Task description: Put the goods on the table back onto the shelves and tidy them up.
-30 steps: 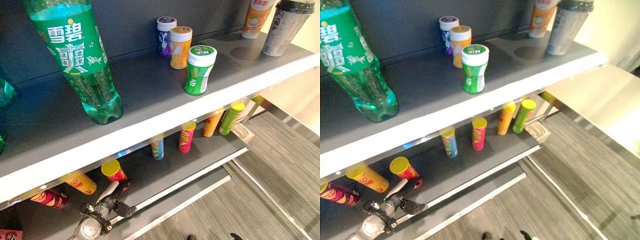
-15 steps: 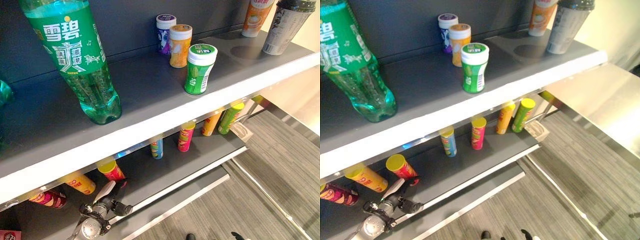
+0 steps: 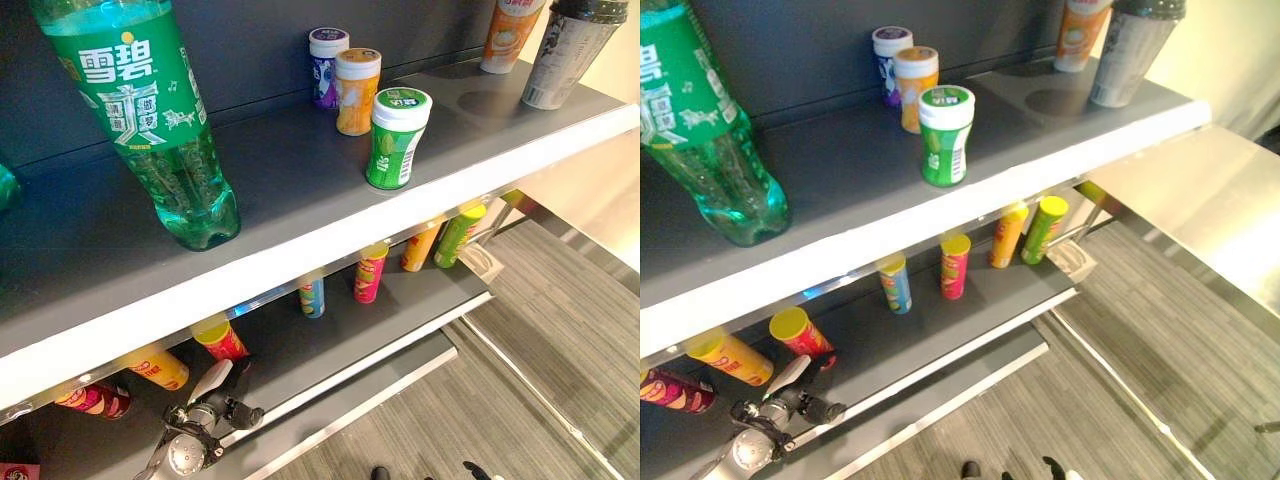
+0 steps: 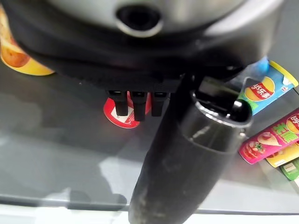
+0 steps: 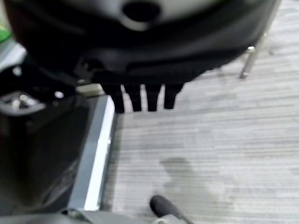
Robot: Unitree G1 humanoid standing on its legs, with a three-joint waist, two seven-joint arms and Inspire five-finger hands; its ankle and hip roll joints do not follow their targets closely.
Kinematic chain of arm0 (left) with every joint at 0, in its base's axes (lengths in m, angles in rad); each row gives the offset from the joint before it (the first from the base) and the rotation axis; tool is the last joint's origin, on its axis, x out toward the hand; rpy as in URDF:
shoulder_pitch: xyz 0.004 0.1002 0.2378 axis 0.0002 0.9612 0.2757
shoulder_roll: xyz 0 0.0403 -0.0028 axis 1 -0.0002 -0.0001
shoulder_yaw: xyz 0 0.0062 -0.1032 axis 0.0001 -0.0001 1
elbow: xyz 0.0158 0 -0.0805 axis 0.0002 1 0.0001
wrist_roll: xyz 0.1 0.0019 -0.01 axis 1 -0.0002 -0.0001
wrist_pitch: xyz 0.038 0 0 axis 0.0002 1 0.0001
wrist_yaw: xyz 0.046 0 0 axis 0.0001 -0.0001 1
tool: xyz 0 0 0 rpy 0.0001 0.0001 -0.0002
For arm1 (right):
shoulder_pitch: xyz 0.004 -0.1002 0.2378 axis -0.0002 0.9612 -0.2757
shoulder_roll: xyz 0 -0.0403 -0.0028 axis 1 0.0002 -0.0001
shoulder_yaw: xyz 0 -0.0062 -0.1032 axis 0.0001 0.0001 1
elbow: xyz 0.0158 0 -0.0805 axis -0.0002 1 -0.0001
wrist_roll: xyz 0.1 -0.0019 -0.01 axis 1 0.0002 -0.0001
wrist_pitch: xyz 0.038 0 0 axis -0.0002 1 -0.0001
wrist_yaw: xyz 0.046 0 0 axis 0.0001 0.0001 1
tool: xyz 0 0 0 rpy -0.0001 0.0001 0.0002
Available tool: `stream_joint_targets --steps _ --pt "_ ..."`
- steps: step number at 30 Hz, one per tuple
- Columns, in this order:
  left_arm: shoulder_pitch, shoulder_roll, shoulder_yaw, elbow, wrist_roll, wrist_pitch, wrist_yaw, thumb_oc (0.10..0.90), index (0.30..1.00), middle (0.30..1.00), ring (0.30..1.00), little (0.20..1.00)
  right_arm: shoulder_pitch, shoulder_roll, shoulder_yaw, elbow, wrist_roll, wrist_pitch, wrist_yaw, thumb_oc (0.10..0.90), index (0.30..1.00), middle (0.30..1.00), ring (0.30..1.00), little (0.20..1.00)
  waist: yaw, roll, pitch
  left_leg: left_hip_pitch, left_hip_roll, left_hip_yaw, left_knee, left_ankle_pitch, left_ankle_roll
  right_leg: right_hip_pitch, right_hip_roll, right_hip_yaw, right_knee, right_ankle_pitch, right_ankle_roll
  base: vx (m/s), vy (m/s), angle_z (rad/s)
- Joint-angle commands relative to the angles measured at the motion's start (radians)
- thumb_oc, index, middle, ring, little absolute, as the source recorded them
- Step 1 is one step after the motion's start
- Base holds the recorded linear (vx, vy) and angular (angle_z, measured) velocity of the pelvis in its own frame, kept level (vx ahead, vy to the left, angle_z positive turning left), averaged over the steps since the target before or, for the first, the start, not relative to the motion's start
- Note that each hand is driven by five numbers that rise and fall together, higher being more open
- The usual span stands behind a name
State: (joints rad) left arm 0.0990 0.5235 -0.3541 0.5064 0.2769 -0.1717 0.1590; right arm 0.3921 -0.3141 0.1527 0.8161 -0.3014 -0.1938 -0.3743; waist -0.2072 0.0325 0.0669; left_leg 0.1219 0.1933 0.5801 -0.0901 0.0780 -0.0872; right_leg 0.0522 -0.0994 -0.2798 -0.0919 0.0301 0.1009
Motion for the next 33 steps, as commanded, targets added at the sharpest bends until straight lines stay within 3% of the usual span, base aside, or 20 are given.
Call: stream_joint_targets --steps 1,7,10,18,22,29,33 --pt "-0.092 0.001 0.057 -0.049 -0.001 -0.080 0.060 0.800 0.900 0.900 0.900 0.900 0.027 -0.041 0.008 -0.039 0.020 -0.027 -0.052 0.800 0.900 0.900 0.900 0.900 -0.010 -0.016 -0.014 0.013 0.053 -0.045 0.005 0.003 -0.079 0.020 0.023 0.015 0.014 -0.007 0.036 0.00 0.000 0.00" --pt "-0.036 0.030 0.044 -0.205 -0.088 -0.133 0.009 0.800 0.900 0.900 0.900 0.900 0.018 -0.039 0.010 -0.027 0.021 -0.034 -0.058 0.800 0.900 0.900 0.900 0.900 0.007 -0.013 -0.010 0.005 0.054 -0.055 0.006 0.005 -0.078 0.025 0.022 0.007 0.014 -0.012 0.035 -0.01 -0.005 0.02" --pt "0.021 0.080 0.041 -0.319 -0.196 -0.169 -0.043 0.800 0.900 0.900 0.900 0.900 0.011 -0.043 0.011 -0.026 0.015 -0.037 -0.056 0.800 0.900 0.900 0.900 0.900 0.017 -0.008 -0.009 0.000 0.056 -0.064 0.007 0.007 -0.078 0.027 0.022 0.000 0.014 -0.013 0.035 -0.02 -0.004 0.07" --pt "0.107 0.219 0.050 -0.445 -0.303 -0.226 -0.088 0.800 0.900 0.900 0.900 0.900 -0.018 -0.055 0.044 0.002 -0.020 -0.043 -0.049 0.800 0.900 0.900 0.900 0.900 0.044 -0.005 -0.014 -0.013 0.058 -0.086 0.007 0.014 -0.080 0.029 0.022 -0.015 0.017 -0.016 0.037 -0.02 -0.009 0.08" --pt "0.175 0.185 0.128 -0.305 -0.318 -0.201 -0.034 0.800 0.900 0.900 0.900 0.900 -0.054 -0.025 0.046 0.096 0.004 -0.038 -0.066 0.800 0.900 0.900 0.900 0.900 0.089 -0.011 -0.006 -0.030 0.057 -0.112 0.010 0.024 -0.078 0.033 0.023 -0.037 0.023 -0.022 0.032 -0.06 -0.016 0.19" --pt "0.227 0.037 0.201 0.030 -0.292 -0.168 0.009 0.800 0.900 0.900 0.900 0.900 -0.096 0.027 0.037 0.222 0.065 -0.049 -0.071 0.800 0.900 0.900 0.900 0.900 0.141 -0.020 0.004 -0.047 0.056 -0.140 0.013 0.034 -0.074 0.048 0.024 -0.065 0.019 -0.032 0.025 -0.04 -0.008 0.24" --pt "0.216 -0.103 0.215 0.272 -0.325 -0.126 0.001 0.800 0.900 0.900 0.900 0.900 -0.120 0.057 0.027 0.312 0.104 -0.041 -0.064 0.800 0.900 0.900 0.900 0.900 0.160 -0.022 0.005 -0.053 0.053 -0.150 0.015 0.038 -0.069 0.051 0.025 -0.077 0.020 -0.038 0.019 -0.02 -0.003 0.18"
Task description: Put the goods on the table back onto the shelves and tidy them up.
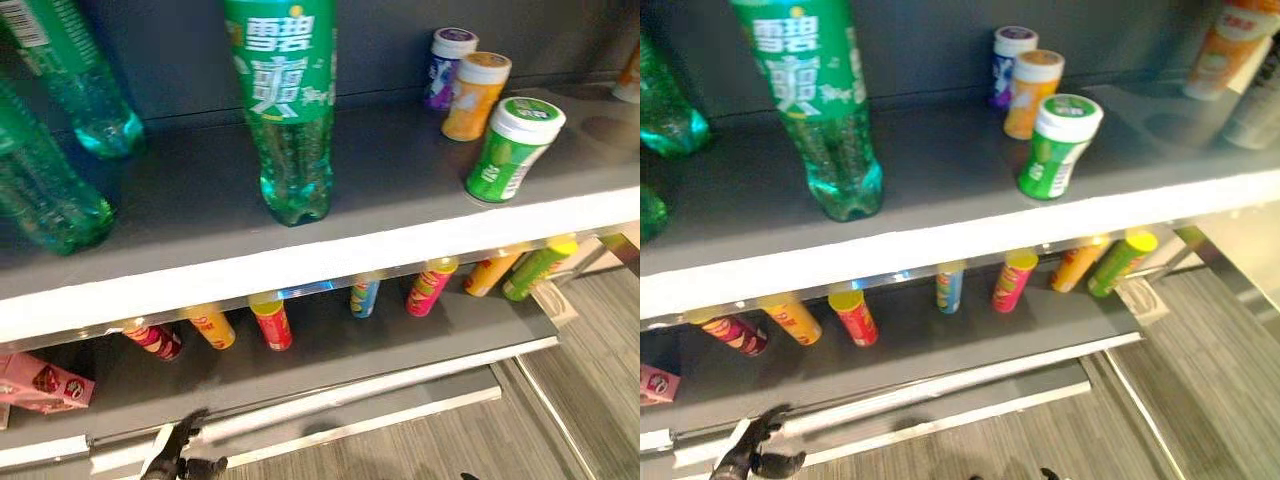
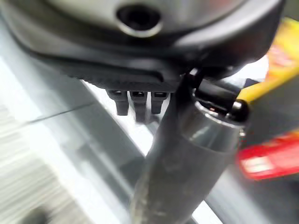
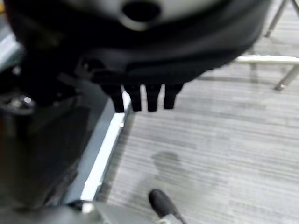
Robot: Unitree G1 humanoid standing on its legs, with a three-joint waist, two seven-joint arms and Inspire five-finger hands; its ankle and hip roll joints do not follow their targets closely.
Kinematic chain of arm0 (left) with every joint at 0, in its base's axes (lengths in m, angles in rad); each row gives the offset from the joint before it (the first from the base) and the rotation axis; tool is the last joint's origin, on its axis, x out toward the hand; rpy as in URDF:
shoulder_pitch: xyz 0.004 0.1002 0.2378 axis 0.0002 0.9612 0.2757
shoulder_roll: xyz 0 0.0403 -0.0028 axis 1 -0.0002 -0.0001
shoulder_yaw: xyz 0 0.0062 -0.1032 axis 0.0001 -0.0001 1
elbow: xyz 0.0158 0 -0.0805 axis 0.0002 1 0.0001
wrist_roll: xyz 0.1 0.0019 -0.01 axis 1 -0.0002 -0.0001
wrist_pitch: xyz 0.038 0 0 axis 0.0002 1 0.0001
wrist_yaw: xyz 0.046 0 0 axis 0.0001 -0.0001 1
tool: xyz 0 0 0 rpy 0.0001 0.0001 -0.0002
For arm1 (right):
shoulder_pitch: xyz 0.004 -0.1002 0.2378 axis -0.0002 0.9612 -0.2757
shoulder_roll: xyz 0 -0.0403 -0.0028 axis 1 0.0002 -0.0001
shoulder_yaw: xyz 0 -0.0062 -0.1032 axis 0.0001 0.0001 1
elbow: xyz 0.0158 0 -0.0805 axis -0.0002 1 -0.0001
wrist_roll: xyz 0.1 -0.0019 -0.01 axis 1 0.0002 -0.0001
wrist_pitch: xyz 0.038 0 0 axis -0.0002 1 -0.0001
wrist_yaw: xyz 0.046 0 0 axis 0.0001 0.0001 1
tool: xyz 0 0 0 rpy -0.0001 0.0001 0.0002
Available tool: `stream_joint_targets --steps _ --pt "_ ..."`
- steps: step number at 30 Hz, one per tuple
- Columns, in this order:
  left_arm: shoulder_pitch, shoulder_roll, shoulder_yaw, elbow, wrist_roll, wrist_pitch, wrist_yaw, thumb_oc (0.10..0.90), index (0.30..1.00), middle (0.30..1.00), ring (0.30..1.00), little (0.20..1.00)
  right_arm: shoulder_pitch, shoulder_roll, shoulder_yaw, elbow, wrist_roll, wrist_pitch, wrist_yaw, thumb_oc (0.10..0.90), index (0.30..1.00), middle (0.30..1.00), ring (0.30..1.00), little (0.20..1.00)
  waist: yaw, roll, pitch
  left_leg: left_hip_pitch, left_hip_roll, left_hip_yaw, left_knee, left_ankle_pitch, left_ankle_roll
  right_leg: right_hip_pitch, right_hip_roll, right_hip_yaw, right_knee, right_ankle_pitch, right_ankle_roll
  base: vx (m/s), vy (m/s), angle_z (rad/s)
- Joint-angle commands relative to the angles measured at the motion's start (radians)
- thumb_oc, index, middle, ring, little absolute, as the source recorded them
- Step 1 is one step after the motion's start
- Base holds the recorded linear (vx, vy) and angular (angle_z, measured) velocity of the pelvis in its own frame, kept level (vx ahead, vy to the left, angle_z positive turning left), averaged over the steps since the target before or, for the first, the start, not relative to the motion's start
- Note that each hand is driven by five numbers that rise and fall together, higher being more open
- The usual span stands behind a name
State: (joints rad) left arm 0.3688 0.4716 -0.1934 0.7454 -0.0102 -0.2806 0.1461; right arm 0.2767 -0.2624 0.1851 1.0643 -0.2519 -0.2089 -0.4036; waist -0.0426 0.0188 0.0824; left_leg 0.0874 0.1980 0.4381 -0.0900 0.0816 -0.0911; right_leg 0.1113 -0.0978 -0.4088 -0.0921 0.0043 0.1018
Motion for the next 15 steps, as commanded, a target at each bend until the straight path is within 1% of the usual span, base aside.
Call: stream_joint_targets --steps 1,2,3,4,8,9,15 --pt "-0.076 -0.132 0.087 0.183 -0.093 0.005 0.023 0.800 0.900 0.900 0.900 0.900 -0.017 0.027 -0.015 0.102 0.084 -0.017 -0.032 0.800 0.900 0.900 0.900 0.900 -0.002 -0.011 -0.012 -0.021 0.048 -0.012 0.015 0.036 -0.064 -0.007 0.025 0.049 0.019 -0.014 0.016 -0.03 0.003 0.06" --pt "-0.088 -0.165 0.106 0.262 -0.115 0.019 0.032 0.800 0.900 0.900 0.900 0.900 -0.020 0.036 -0.020 0.124 0.098 -0.012 -0.029 0.800 0.900 0.900 0.900 0.900 -0.001 -0.014 -0.015 -0.022 0.048 -0.013 0.015 0.036 -0.063 -0.007 0.025 0.048 0.019 -0.014 0.016 -0.02 0.001 0.08" --pt "-0.093 -0.167 0.106 0.268 -0.115 0.016 0.033 0.800 0.900 0.900 0.900 0.900 -0.023 0.036 -0.020 0.125 0.099 -0.013 -0.029 0.800 0.900 0.900 0.900 0.900 -0.002 -0.013 -0.014 -0.022 0.047 -0.013 0.015 0.036 -0.063 -0.007 0.025 0.048 0.020 -0.014 0.016 0.00 0.000 0.00" --pt "-0.119 -0.220 0.140 0.395 -0.180 0.036 0.043 0.800 0.900 0.900 0.900 0.900 -0.036 0.056 -0.023 0.169 0.126 -0.001 -0.029 0.800 0.900 0.900 0.900 0.900 -0.003 -0.017 -0.020 -0.021 0.047 -0.012 0.013 0.035 -0.062 -0.008 0.025 0.049 0.018 -0.014 0.015 0.00 0.000 0.00" --pt "-0.133 -0.254 0.154 0.448 -0.225 0.037 0.037 0.800 0.900 0.900 0.900 0.900 -0.043 0.069 -0.015 0.193 0.139 0.004 -0.029 0.800 0.900 0.900 0.900 0.900 -0.006 -0.019 -0.025 -0.018 0.046 -0.010 0.012 0.033 -0.060 -0.008 0.026 0.052 0.017 -0.012 0.015 0.00 0.010 -0.02" --pt "-0.157 -0.269 0.158 0.465 -0.256 0.033 0.051 0.800 0.900 0.900 0.900 0.900 -0.047 0.079 -0.009 0.214 0.161 0.010 -0.028 0.800 0.900 0.900 0.900 0.900 -0.006 -0.026 -0.035 -0.017 0.045 -0.012 0.011 0.033 -0.059 -0.010 0.026 0.053 0.016 -0.008 0.015 -0.01 0.032 -0.04" --pt "-0.185 -0.259 0.149 0.490 -0.249 0.038 0.073 0.800 0.900 0.900 0.900 0.900 -0.069 0.080 -0.003 0.224 0.198 0.011 -0.026 0.800 0.900 0.900 0.900 0.900 -0.005 -0.038 -0.046 -0.019 0.043 -0.012 0.008 0.032 -0.059 -0.013 0.022 0.052 0.015 -0.001 0.020 -0.01 0.008 -0.01"
